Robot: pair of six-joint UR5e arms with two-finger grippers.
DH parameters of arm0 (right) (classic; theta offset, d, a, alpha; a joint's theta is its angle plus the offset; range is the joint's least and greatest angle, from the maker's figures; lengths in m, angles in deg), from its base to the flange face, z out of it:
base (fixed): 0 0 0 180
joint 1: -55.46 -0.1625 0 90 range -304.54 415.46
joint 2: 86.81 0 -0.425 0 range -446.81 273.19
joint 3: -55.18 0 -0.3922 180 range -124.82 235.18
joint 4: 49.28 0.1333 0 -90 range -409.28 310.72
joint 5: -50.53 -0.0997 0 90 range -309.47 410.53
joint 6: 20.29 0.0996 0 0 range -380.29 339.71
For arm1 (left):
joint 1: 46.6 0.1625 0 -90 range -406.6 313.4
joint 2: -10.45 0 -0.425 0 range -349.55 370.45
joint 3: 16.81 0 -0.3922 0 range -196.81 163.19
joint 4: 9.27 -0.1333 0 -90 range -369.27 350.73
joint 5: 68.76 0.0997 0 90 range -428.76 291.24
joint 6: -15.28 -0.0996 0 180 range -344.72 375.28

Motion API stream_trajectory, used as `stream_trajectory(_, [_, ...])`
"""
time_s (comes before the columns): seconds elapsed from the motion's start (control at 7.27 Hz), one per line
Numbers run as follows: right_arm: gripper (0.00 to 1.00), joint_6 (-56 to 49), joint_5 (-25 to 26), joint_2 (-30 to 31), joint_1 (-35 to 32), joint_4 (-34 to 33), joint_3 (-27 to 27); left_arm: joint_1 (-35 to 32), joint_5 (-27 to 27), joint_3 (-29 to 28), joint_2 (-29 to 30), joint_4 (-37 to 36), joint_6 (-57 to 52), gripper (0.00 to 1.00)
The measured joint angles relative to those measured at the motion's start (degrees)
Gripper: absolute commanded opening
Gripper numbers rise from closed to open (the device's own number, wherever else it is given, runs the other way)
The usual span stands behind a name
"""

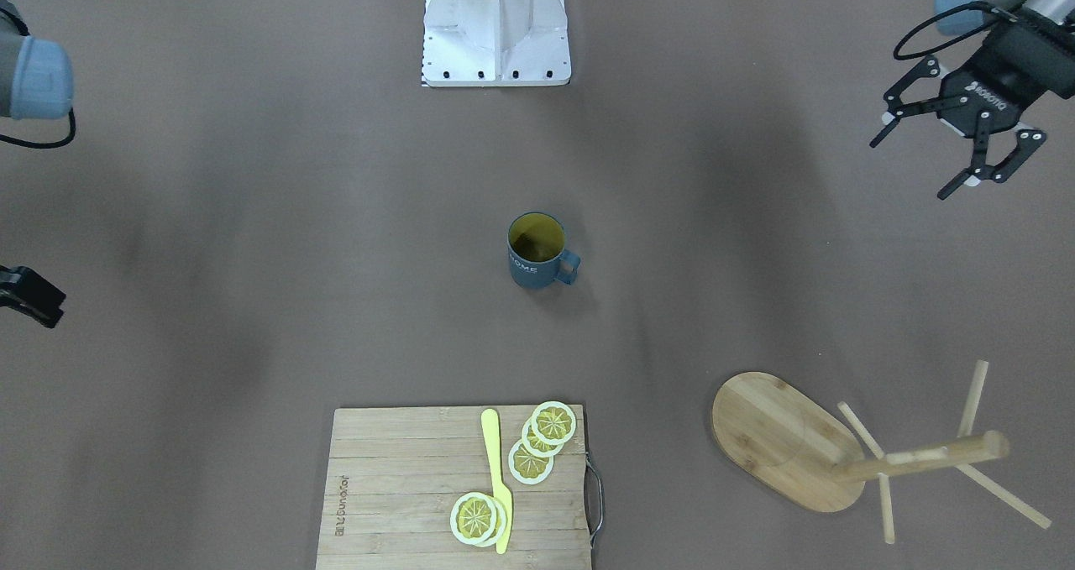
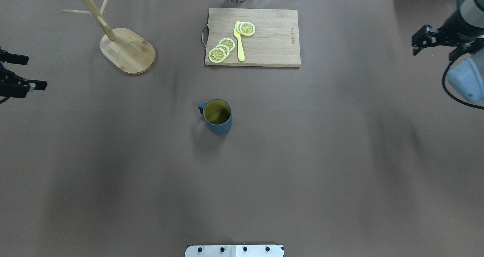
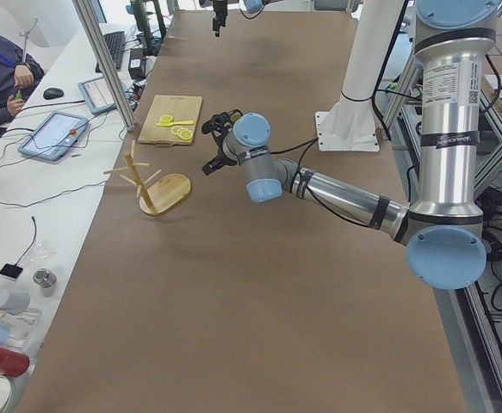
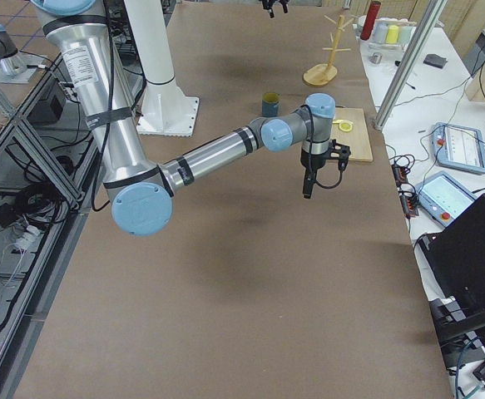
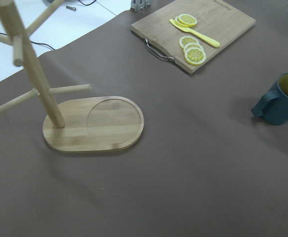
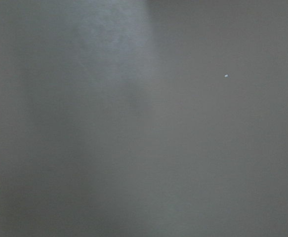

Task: Hang cup on storage rack
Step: 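Open the right gripper and withdraw it while the left arm enters, then move the left gripper toward the blue mug's handle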

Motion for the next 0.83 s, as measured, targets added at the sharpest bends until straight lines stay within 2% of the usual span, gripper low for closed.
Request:
stream_trajectory(0.28, [1.0, -15.6, -3.1, 6.1, -7.4, 0.6, 0.5, 8.8, 9.2, -0.4, 3.6, 1.4, 1.2, 0.97])
stream_trajectory(0.55, [1.0, -27.3, -6.1, 10.4, -13.2, 0.6, 1.3, 17.2, 19.2, -3.7, 9.0, 1.6, 1.4, 0.97])
stream_trajectory(0.83, [1.0, -35.2, -7.1, 14.8, -17.1, 2.8, 2.7, 21.4, 23.8, -9.4, 15.0, 1.8, 1.2, 0.97])
